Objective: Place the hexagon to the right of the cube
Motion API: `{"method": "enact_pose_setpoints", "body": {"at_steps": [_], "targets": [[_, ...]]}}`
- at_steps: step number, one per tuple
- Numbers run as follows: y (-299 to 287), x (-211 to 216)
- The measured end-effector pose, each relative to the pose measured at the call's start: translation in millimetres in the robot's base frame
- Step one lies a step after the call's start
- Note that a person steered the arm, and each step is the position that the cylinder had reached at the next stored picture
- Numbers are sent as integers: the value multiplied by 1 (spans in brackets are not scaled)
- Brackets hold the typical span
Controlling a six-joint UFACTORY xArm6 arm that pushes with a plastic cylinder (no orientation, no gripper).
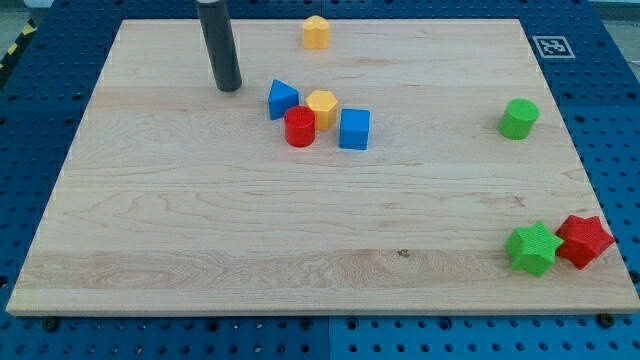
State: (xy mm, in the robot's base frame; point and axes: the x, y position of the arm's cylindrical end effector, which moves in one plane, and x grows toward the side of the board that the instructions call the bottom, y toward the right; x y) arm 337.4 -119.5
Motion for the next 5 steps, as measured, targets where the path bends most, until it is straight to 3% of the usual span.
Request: {"method": "enact_pose_setpoints", "body": {"at_steps": [5], "targets": [[135,37]]}}
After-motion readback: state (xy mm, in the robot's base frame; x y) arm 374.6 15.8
